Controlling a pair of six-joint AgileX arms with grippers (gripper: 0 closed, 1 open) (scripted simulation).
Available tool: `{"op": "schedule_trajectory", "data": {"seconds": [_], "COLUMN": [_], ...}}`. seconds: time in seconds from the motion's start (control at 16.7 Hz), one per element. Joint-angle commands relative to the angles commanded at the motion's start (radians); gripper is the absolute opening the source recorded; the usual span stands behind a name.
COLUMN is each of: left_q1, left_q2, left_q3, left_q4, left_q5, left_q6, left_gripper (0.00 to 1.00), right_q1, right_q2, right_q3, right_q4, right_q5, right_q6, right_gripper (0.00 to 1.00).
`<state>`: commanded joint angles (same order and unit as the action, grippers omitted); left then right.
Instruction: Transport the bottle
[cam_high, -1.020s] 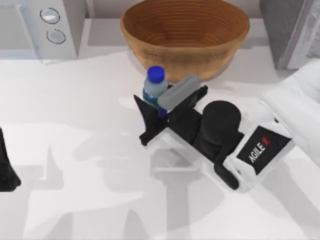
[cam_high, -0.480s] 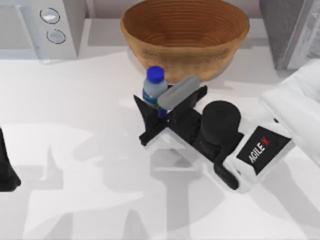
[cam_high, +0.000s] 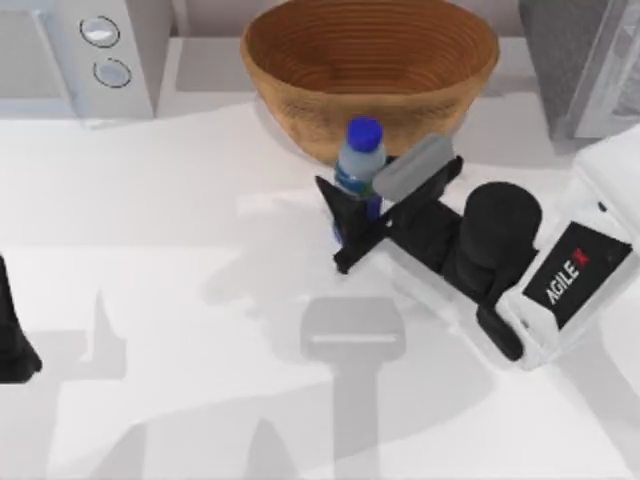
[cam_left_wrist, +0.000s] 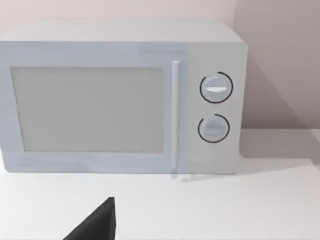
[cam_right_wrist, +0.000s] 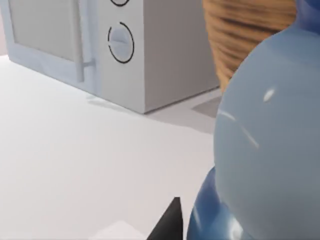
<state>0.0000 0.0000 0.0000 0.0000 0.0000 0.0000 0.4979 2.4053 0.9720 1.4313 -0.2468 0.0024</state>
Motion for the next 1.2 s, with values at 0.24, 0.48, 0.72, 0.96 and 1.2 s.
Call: {"op": "schedule_trajectory", "data": {"seconds": [0.24,0.48,0.72,0.96,1.2], "left_q1": [0.000,0.000,0.000,0.000,0.000], "left_q2": [0.000,0.000,0.000,0.000,0.000], "left_q3": [0.000,0.000,0.000,0.000,0.000], "left_q4": [0.000,0.000,0.000,0.000,0.000], "left_q5": [0.000,0.000,0.000,0.000,0.000], "left_q6": [0.000,0.000,0.000,0.000,0.000], "left_gripper": [1.00,1.00,1.00,1.00,1.00], "right_q1": [-0.227,-0.491,-0.729,-0.862,-0.869], "right_q2": [-0.058,-0.136,-0.215,-0.264,-0.267], "right_q3": [-0.109,-0.241,-0.360,-0.429,-0.433], "right_q4": [0.053,0.109,0.154,0.178,0.180], "right_q5": [-0.223,-0.490,-0.727,-0.858,-0.866], "right_q6": [0.000,-0.001,-0.002,-0.003,-0.003], "right_gripper": [0.00,0.00,0.00,0.00,0.00]}}
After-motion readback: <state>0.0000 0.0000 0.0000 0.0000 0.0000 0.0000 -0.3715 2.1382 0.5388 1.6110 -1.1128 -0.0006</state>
